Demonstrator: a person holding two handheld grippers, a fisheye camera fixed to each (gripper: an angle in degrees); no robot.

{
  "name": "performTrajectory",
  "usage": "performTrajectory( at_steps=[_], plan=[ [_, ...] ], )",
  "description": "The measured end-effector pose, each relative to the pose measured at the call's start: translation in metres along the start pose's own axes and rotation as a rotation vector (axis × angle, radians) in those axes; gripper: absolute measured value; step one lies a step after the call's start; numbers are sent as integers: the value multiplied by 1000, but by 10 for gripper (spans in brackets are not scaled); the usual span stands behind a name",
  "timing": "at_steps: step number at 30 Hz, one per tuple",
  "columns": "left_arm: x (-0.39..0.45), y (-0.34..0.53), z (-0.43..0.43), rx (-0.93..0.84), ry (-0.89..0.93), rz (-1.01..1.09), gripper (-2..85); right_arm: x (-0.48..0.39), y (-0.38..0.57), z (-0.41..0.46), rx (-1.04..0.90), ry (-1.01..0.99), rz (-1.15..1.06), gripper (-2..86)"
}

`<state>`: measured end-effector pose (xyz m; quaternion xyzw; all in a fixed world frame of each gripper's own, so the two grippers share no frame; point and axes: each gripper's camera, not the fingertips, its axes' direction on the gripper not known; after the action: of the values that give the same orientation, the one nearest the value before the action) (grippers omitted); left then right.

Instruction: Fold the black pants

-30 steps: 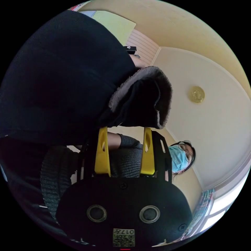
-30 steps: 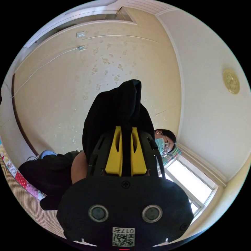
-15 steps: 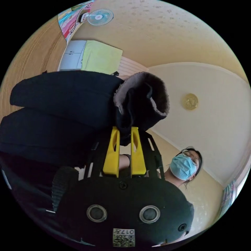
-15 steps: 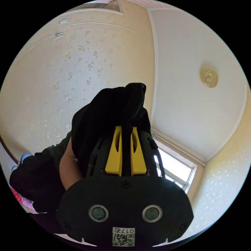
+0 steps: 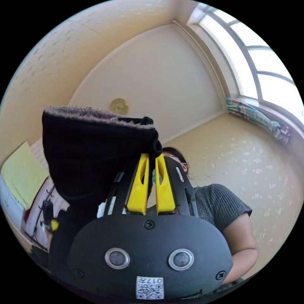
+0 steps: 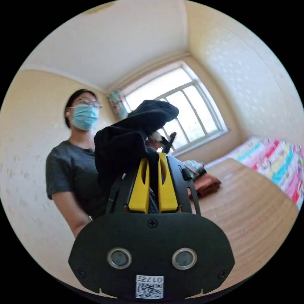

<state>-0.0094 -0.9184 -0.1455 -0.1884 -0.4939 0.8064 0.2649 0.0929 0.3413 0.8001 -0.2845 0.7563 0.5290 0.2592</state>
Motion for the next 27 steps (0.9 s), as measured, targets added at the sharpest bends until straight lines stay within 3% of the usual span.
performTrajectory(
  at_steps=[2,4,5,7,10,12,14,15,18,23,27],
  plan=[
    [13,-11,20,-88,-16,85,21,24,9,13,-76,214,243,51],
    [25,-11,41,-186,-118,134,16,27,24,15,27,471,437,52],
    [24,-8,43,-190,-144,127,15,20,28,14,94,502,437,62],
    [14,10,45,-172,-204,50,12,-16,38,33,299,391,208,112],
    [0,39,40,-141,-307,-67,10,-27,36,62,363,78,62,174],
    [-7,54,38,-137,-359,-145,9,-24,31,81,329,-14,58,178],
    [-14,67,39,-131,-382,-215,10,-17,27,98,229,132,163,127],
    [-15,73,41,-113,-381,-244,10,-9,30,106,141,315,265,44],
    [-11,73,54,-135,-390,-269,13,7,52,101,83,475,369,31],
    [15,53,107,-360,-481,-219,19,-24,99,15,441,678,517,30],
    [24,44,177,-584,-585,-185,21,-105,50,-31,580,961,278,29]
  ],
)
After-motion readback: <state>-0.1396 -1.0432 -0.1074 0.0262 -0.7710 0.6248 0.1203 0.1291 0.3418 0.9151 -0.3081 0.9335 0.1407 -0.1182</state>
